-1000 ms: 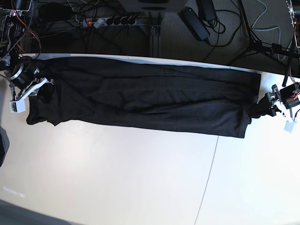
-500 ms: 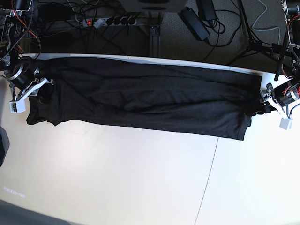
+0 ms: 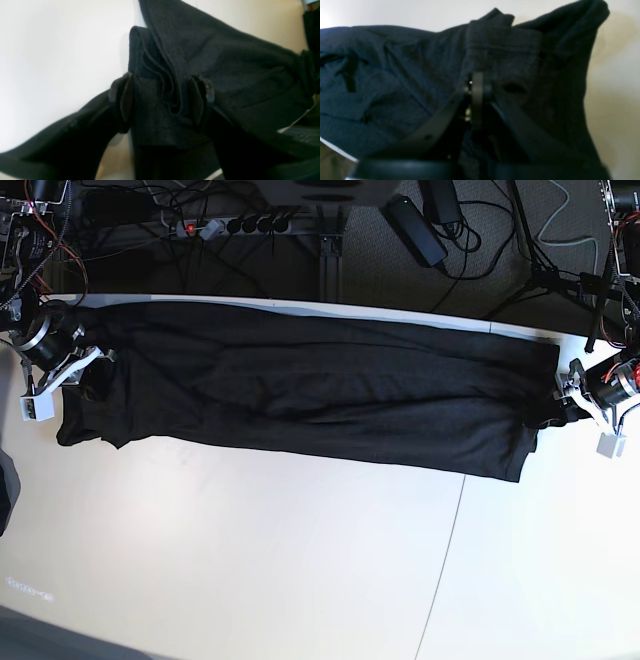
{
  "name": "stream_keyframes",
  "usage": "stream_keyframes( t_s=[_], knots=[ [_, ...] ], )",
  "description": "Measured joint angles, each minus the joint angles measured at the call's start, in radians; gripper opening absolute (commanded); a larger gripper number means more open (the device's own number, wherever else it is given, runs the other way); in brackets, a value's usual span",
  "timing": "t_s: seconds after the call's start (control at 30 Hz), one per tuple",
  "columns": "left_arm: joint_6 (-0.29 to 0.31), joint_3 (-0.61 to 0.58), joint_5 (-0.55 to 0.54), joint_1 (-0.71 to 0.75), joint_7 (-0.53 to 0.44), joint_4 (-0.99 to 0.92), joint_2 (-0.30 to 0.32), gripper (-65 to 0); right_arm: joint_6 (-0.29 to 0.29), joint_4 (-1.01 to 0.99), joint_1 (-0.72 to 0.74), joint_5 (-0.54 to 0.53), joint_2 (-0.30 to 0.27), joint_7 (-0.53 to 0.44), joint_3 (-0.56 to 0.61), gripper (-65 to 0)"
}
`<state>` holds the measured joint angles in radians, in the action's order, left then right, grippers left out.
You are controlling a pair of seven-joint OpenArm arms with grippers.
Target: Fold the T-shirt properly
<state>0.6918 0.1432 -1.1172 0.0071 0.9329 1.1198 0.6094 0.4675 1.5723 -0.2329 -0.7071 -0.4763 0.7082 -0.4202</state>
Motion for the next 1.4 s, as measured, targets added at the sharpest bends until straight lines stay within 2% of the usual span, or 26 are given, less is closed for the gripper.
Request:
stream_keyframes(
  t_s=[0.1, 0.13, 0.23, 0.27, 0.43, 0.57, 0.77, 0.93, 1.07, 1.17, 1.4],
  knots=[
    [0.006, 0.000, 0.043, 0.000, -0.019, 0.003, 0.000, -27.2, 0.000, 0.000, 0.000, 0.000, 0.000, 0.000, 0.000, -65.0],
    [0.006, 0.002, 0.044, 0.000, -0.019, 0.004, -0.001, -29.8, 0.000, 0.000, 0.000, 0.000, 0.000, 0.000, 0.000, -65.0],
    [0.005, 0.008, 0.076, 0.000, -0.029, 0.003, -0.018, -47.5, 0.000, 0.000, 0.000, -0.002, 0.000, 0.000, 0.000, -65.0],
    [0.005, 0.009, 0.079, 0.001, -0.028, 0.002, -0.028, -51.5, 0.000, 0.000, 0.000, -0.003, 0.000, 0.000, 0.000, -65.0],
    [0.005, 0.009, 0.109, -0.002, -0.066, 0.004, -0.109, -65.0, 0.000, 0.000, 0.000, -0.004, 0.000, 0.000, 0.000, -65.0],
    [0.007, -0.012, 0.114, 0.003, -0.104, 0.006, -0.149, -65.0, 0.000, 0.000, 0.000, -0.004, 0.000, 0.000, 0.000, -65.0],
    [0.013, -0.044, 0.108, 0.000, -0.109, 0.011, -0.158, -65.0, 0.000, 0.000, 0.000, -0.003, 0.000, 0.004, 0.000, -65.0],
    [0.018, -0.005, 0.100, -0.002, -0.065, 0.008, -0.133, -65.0, 0.000, 0.000, 0.000, -0.006, 0.000, 0.004, 0.000, -65.0],
    [0.019, 0.073, 0.150, -0.017, -0.032, -0.002, -0.089, -65.0, 0.000, -0.001, 0.000, -0.038, 0.000, 0.005, 0.000, -65.0],
    [0.019, 0.078, 0.189, -0.049, -0.004, -0.007, -0.053, -65.0, 0.000, -0.001, 0.000, -0.061, 0.000, 0.007, 0.000, -65.0],
    [0.015, 0.072, 0.232, -0.137, 0.005, -0.009, -0.047, -65.0, 0.000, -0.002, 0.045, -0.090, 0.000, 0.007, 0.000, -65.0]
  ],
)
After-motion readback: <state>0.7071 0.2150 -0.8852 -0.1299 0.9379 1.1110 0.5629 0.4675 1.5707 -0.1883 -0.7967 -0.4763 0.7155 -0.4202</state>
